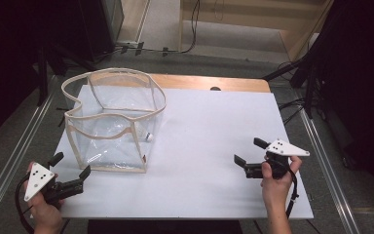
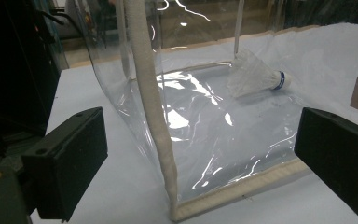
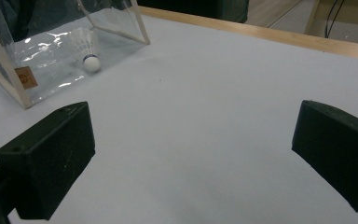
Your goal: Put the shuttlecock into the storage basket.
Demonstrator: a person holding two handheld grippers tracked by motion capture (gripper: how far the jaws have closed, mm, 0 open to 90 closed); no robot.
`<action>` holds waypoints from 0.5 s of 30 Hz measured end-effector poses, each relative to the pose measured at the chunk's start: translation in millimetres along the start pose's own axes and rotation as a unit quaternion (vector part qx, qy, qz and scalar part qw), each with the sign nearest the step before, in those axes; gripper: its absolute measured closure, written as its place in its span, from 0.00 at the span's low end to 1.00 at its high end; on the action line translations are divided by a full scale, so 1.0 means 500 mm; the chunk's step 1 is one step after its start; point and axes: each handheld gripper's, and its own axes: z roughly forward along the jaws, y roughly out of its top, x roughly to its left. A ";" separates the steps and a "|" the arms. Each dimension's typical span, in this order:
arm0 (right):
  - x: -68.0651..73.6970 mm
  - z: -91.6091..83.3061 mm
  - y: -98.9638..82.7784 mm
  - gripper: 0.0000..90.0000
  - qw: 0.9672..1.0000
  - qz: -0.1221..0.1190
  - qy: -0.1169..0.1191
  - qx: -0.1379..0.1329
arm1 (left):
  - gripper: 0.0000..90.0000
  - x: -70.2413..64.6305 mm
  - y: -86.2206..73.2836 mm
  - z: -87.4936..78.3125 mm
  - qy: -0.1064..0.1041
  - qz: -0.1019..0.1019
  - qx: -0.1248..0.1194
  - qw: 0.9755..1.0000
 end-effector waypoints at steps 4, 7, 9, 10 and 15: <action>-0.010 -0.011 -0.017 0.00 1.000 0.004 -0.005 -0.005 | 0.04 0.000 0.000 0.000 0.000 0.002 0.000 1.000; -0.014 -0.016 -0.028 0.00 1.000 0.004 -0.006 -0.001 | 0.04 0.000 0.000 0.000 0.001 0.000 0.000 1.000; -0.016 -0.019 -0.034 0.00 1.000 0.002 -0.009 0.002 | 0.04 0.000 0.000 0.000 0.000 0.001 0.000 1.000; -0.017 -0.020 -0.036 0.00 1.000 0.001 -0.010 0.005 | 0.04 0.000 0.000 0.000 0.000 0.002 0.000 1.000; -0.024 -0.029 -0.052 0.00 1.000 0.001 -0.014 0.007 | 0.04 0.000 0.000 -0.001 0.000 0.001 0.000 1.000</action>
